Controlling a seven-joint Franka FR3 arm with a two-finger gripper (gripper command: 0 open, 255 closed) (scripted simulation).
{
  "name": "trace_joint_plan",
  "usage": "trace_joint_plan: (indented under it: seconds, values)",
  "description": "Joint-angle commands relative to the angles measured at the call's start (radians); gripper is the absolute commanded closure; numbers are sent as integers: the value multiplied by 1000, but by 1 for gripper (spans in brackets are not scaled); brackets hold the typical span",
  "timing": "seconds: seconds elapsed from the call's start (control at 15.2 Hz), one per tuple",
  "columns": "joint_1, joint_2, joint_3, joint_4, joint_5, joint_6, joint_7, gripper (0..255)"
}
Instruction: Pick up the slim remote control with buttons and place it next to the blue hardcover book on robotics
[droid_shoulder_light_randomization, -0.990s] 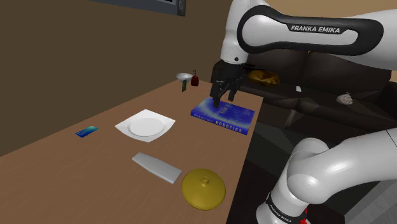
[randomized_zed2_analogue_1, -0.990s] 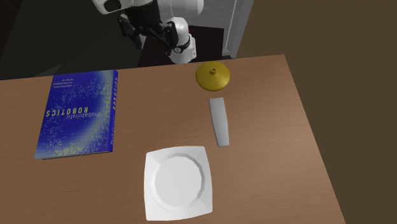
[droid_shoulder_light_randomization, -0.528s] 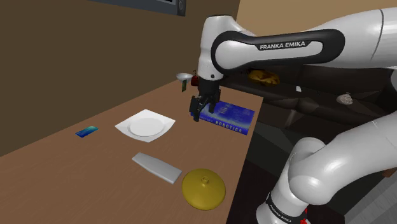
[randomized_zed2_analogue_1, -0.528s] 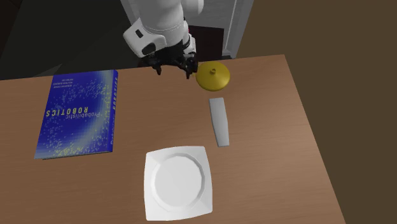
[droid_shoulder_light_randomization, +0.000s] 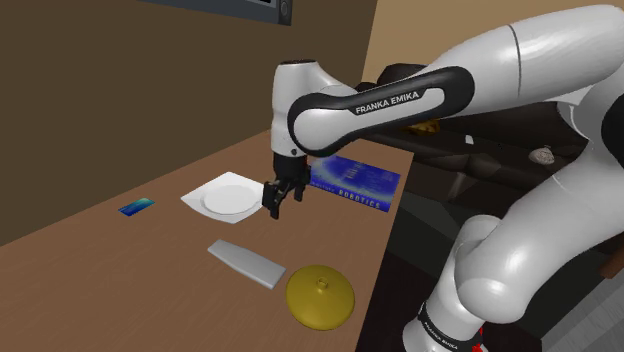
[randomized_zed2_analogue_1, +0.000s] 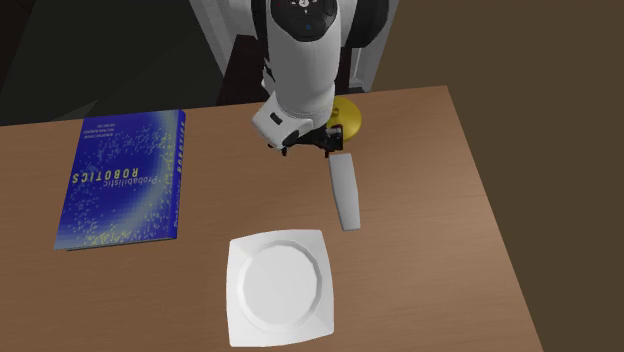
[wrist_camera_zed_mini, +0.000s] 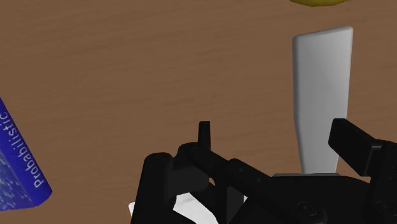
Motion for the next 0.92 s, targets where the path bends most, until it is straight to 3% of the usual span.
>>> trace_joint_plan:
  seconds: [0.0, 0.59, 0.86]
  values:
    - [15, 50, 23, 7, 1, 42, 10, 0]
    - [70, 341, 110, 118, -58, 207, 68, 0]
    - [72, 369, 111, 103, -69, 249, 76, 0]
